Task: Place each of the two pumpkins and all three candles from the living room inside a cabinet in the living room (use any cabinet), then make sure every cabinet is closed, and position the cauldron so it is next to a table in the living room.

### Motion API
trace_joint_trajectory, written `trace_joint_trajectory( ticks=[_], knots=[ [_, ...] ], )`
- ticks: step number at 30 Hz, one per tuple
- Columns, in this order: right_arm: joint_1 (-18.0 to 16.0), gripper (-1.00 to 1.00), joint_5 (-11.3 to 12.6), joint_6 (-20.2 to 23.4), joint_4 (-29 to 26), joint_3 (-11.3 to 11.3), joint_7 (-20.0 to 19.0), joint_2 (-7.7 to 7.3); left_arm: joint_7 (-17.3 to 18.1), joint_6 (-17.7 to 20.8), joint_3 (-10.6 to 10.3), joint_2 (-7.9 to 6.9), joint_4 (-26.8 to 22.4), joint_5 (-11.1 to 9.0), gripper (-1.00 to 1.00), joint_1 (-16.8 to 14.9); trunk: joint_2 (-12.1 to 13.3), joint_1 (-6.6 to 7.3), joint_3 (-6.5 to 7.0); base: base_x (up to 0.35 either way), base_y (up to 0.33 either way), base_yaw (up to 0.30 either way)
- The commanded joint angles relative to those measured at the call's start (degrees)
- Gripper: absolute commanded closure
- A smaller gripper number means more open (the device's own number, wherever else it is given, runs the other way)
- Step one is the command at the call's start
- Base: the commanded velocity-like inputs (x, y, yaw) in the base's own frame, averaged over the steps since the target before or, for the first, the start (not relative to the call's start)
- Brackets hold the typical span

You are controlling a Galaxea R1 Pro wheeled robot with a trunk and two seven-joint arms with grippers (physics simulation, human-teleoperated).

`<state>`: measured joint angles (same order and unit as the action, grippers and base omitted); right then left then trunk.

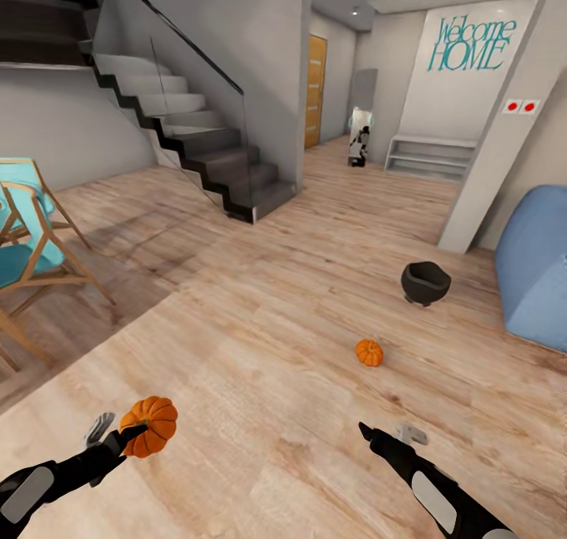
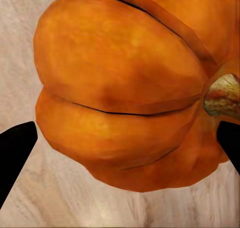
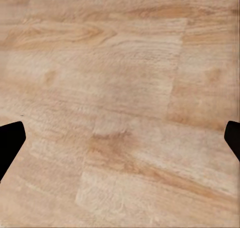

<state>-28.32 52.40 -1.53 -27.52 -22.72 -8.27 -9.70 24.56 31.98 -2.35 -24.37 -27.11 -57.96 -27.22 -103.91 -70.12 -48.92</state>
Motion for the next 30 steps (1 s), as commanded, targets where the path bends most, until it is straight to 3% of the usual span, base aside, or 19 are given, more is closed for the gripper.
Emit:
trace_joint_trajectory(
  ticks=[1,20,30],
  knots=[
    [-0.06,-1.00,0.60,-0.17,0.02,-0.40,-0.08,-0.06,-0.03,0.27,-0.17,-0.07,-0.04,-0.84,1.00,-0.03,-0.02,-0.03,-0.09,0.342,0.000,-0.236],
    [-0.06,-1.00,0.58,-0.23,0.01,-0.40,-0.08,-0.03,-0.03,0.27,-0.15,-0.07,-0.04,-0.84,1.00,-0.03,-0.02,-0.03,-0.74,0.342,0.000,-0.234],
    [-0.06,-1.00,0.46,-0.83,0.04,-0.46,-0.10,-0.06,-0.03,0.27,-0.11,-0.07,-0.04,-0.84,1.00,-0.03,-0.02,-0.03,-0.75,0.342,0.000,-0.038]
  ],
)
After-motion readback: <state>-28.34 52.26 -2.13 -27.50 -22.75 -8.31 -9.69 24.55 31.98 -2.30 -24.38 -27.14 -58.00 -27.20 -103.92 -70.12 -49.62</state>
